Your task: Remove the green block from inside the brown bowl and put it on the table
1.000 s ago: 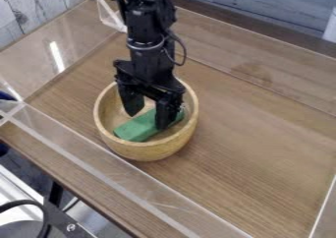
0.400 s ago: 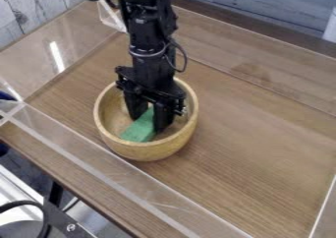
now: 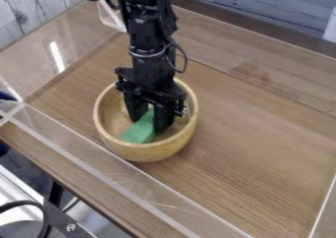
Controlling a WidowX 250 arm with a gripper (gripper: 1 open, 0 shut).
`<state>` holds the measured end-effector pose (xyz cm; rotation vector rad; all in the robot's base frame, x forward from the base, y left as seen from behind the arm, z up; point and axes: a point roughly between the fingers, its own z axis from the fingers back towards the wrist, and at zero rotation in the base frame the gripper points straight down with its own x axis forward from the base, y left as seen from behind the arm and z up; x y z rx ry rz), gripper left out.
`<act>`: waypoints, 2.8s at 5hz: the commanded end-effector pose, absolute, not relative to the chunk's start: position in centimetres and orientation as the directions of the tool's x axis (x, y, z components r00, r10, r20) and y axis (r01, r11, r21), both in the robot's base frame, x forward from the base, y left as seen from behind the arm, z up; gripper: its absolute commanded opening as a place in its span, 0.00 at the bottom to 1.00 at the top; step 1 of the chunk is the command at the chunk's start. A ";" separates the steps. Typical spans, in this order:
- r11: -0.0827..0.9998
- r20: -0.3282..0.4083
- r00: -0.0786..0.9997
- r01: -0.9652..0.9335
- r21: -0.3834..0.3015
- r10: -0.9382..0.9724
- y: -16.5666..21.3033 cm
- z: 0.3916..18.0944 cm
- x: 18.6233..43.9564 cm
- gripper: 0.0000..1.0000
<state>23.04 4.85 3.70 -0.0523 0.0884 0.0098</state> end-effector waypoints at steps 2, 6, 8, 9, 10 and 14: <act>0.999 -0.018 1.000 -0.018 -0.046 0.017 5.1 6.0 24.4 0.00; 0.997 0.014 1.000 -0.026 -0.069 0.027 4.6 8.9 25.0 0.00; 0.995 0.051 0.999 0.003 -0.095 0.002 1.6 11.6 26.5 0.00; 0.994 0.048 0.998 0.036 -0.101 -0.031 0.0 11.4 26.5 0.00; 0.994 0.040 0.998 0.050 -0.094 -0.047 0.1 10.7 26.2 0.00; 0.997 0.001 0.999 0.041 -0.066 -0.041 1.6 8.0 25.0 0.00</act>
